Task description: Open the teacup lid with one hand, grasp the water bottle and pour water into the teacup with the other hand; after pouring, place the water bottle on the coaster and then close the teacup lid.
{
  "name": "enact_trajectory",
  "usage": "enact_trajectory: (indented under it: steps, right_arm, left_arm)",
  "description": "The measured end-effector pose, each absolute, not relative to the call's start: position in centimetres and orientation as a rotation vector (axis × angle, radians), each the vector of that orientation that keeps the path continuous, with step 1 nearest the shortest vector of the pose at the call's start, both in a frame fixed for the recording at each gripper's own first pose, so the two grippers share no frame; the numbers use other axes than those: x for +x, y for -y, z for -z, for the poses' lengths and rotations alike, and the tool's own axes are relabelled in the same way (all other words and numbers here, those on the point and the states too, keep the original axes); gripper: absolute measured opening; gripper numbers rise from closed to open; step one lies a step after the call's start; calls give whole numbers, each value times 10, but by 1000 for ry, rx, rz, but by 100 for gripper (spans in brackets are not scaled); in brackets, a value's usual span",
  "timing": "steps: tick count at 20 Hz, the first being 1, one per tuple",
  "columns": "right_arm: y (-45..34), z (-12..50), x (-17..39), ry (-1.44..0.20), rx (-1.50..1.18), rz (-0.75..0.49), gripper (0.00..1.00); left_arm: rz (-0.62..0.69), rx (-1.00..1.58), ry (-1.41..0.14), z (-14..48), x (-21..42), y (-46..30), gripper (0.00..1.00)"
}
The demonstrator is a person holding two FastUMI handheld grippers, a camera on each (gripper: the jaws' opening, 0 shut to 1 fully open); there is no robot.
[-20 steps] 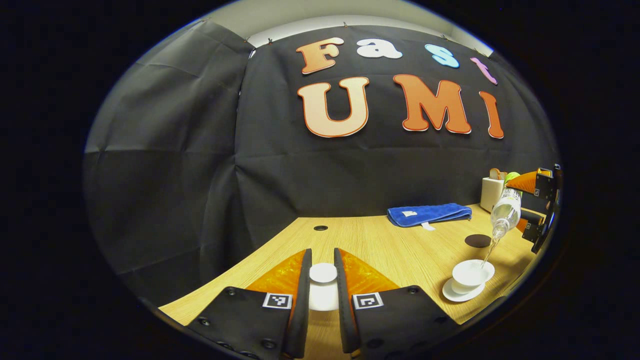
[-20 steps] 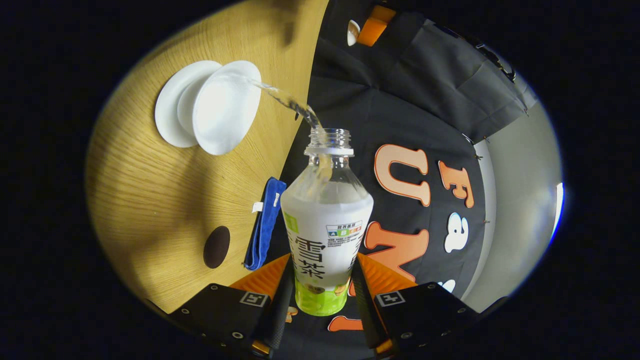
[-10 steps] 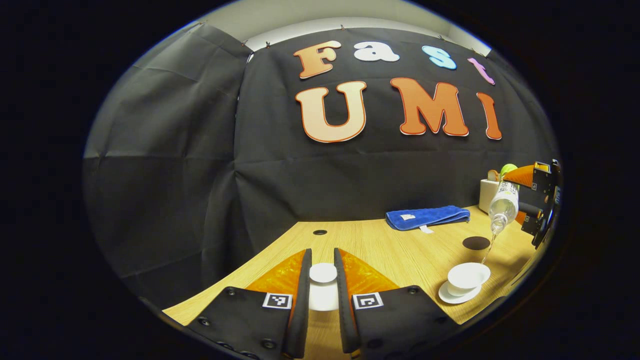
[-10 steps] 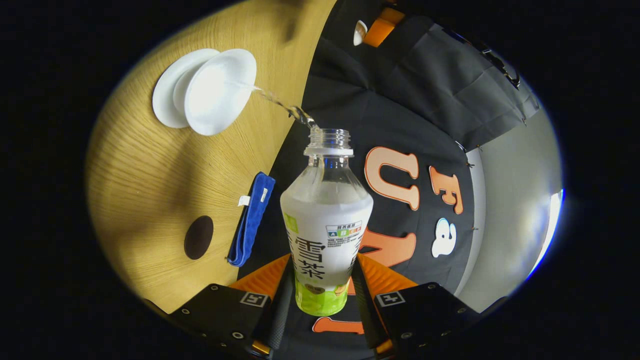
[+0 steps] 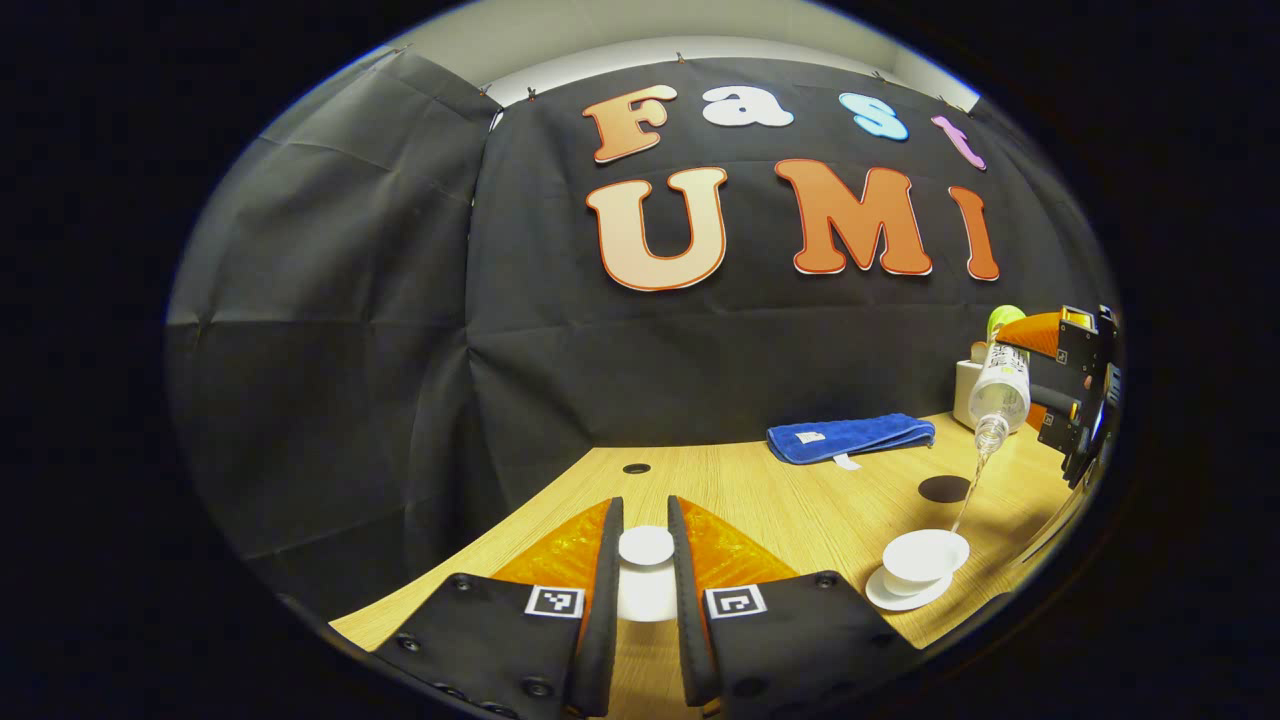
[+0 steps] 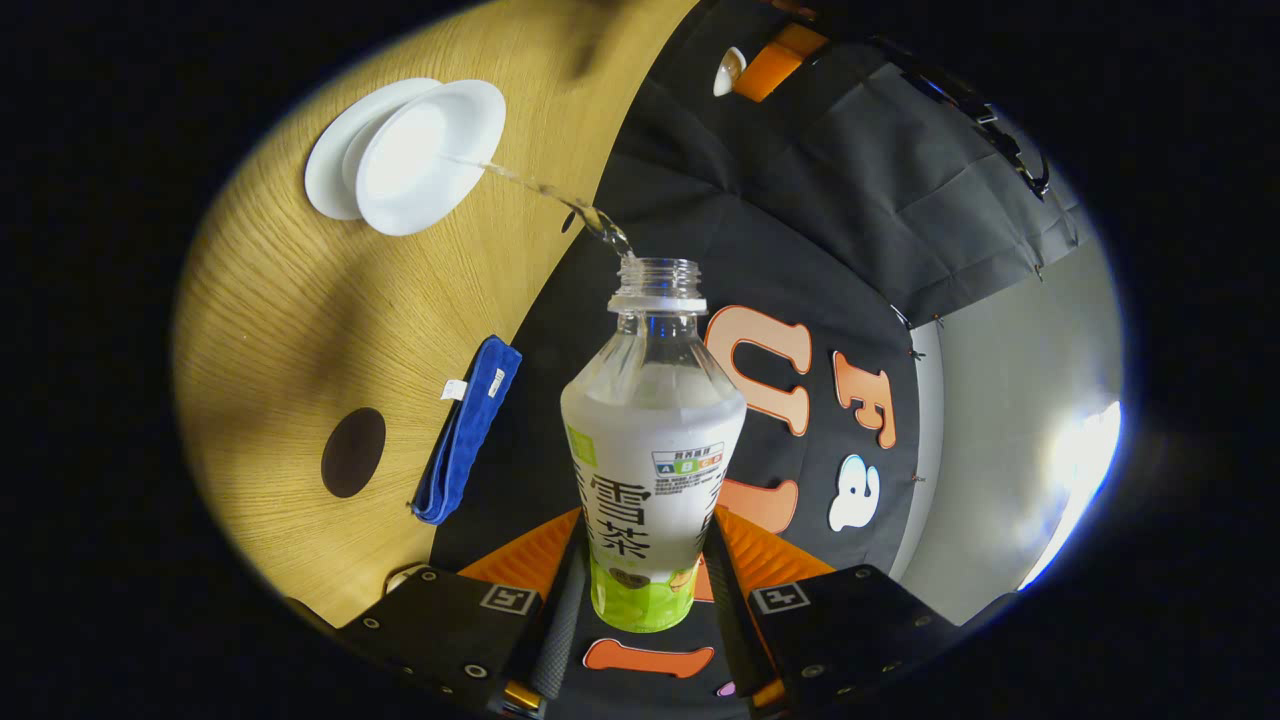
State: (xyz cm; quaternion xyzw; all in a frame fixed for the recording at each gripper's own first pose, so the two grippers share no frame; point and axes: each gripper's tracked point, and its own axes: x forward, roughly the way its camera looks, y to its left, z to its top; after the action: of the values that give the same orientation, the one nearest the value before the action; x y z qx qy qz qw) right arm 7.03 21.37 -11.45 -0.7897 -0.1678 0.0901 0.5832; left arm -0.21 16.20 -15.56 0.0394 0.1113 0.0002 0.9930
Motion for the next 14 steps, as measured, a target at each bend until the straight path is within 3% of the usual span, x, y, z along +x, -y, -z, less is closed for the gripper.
enact_trajectory:
  steps: [14]
  right_arm:
    - [-232, 124, 66, 512, -1940, -282, 64]
  left_arm:
    - [14, 94, -225, 148, -11, -157, 30]
